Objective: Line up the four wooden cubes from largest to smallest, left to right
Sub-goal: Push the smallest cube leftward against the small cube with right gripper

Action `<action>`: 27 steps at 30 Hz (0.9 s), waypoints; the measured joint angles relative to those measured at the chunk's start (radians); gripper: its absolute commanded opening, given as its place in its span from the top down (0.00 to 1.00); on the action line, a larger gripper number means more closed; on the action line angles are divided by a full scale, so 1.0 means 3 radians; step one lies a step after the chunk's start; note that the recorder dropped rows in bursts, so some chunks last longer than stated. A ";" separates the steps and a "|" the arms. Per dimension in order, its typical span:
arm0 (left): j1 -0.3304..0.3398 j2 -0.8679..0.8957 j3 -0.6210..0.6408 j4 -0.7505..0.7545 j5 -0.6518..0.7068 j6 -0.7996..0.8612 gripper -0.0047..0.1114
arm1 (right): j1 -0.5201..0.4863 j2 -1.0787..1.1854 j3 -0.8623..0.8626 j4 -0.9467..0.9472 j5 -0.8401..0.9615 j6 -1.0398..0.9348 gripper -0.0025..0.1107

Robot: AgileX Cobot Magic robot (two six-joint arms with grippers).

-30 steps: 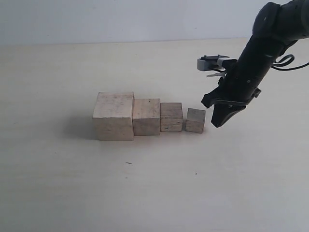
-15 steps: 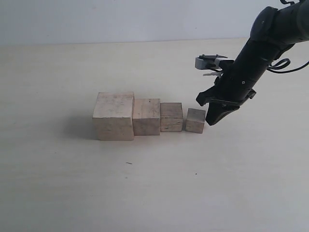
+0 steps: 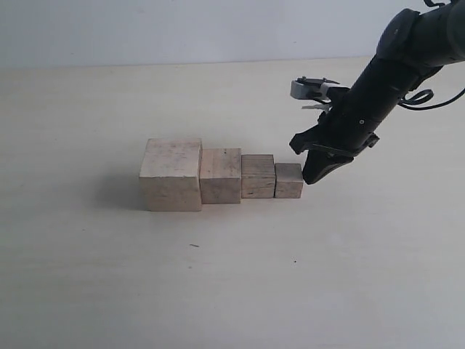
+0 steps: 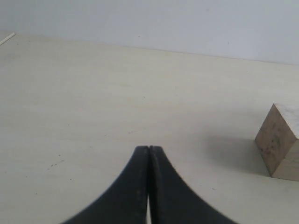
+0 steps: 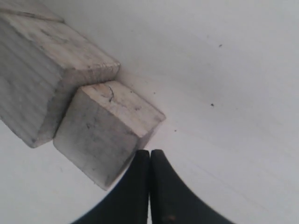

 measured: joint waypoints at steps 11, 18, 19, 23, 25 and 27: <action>0.0000 0.0000 0.0000 0.0000 0.0000 0.0000 0.96 | 0.0000 0.0000 0.0000 0.0080 -0.0029 -0.0157 0.98; 0.0000 0.0000 0.0000 0.0000 0.0000 0.0000 0.96 | 0.0000 0.0000 0.0000 0.0080 -0.0039 -0.0164 0.98; 0.0000 0.0000 0.0000 0.0000 0.0000 0.0000 0.96 | 0.0000 0.0000 0.0000 0.0086 -0.0048 -0.0164 0.98; 0.0000 0.0000 0.0000 0.0000 0.0000 0.0000 0.96 | 0.0000 0.0000 0.0000 0.0088 -0.0080 -0.0164 0.98; 0.0000 0.0000 0.0000 0.0000 0.0000 0.0000 0.96 | 0.0000 0.0000 0.0000 0.0091 -0.0080 -0.0164 0.98; 0.0000 0.0000 0.0000 0.0000 0.0000 0.0000 0.96 | 0.0000 0.0000 0.0000 0.0091 -0.0080 -0.0164 0.98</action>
